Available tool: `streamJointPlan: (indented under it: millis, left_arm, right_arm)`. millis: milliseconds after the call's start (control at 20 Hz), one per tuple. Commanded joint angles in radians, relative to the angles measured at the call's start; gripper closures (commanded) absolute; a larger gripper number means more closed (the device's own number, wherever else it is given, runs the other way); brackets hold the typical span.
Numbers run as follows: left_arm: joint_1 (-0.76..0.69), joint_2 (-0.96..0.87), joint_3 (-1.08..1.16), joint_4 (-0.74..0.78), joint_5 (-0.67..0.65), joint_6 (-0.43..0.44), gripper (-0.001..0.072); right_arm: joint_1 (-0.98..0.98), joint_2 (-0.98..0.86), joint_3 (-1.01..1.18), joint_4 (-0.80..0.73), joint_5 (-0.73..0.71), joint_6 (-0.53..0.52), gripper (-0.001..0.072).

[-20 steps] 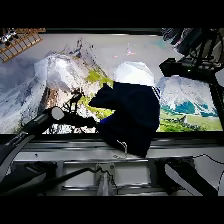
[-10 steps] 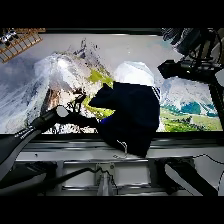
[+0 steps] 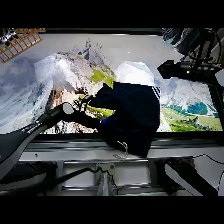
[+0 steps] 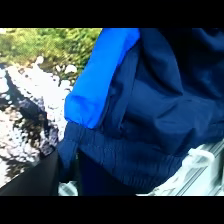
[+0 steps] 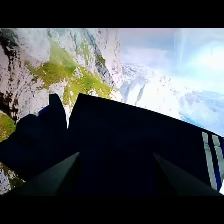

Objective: Fold the clothes and pants, and hang the long-sleeved shirts on hangers.

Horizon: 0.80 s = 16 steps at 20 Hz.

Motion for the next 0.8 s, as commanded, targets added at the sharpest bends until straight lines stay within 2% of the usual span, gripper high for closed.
streamJointPlan:
  millis: [0,100,300,400,500,600,650,750]
  left_arm:
    - [0.009,-0.007,0.008,0.031,-0.020,0.042,0.0702]
    - [0.010,-0.007,0.008,0.032,-0.027,0.069,0.0703]
    - [0.068,0.034,0.039,0.051,-0.100,0.059,0.0706]
    - [0.132,0.095,0.087,0.108,-0.140,0.005,0.0707]
    - [0.197,0.167,0.171,0.261,-0.153,-0.083,0.0708]
    - [0.237,0.209,0.292,0.503,-0.131,-0.185,0.0709]
    - [0.241,0.208,0.352,0.625,-0.090,-0.240,0.0709]
    - [0.242,0.175,0.461,0.837,0.076,-0.355,0.0709]
  right_arm:
    - [0.001,0.000,0.000,-0.001,0.008,-0.001,0.0201]
    - [0.001,0.000,0.000,-0.001,0.009,-0.001,0.0201]
    - [0.001,0.001,0.000,-0.002,0.015,-0.001,0.0201]
    - [0.001,0.000,0.000,-0.002,0.027,-0.001,0.0201]
    - [0.001,0.000,0.000,-0.001,0.040,0.000,0.0197]
    - [0.001,0.000,-0.006,-0.003,0.062,0.000,0.0197]
    - [0.001,0.000,-0.019,-0.002,0.067,0.002,0.0197]
    - [0.001,0.000,-0.068,0.000,0.068,0.030,0.0197]
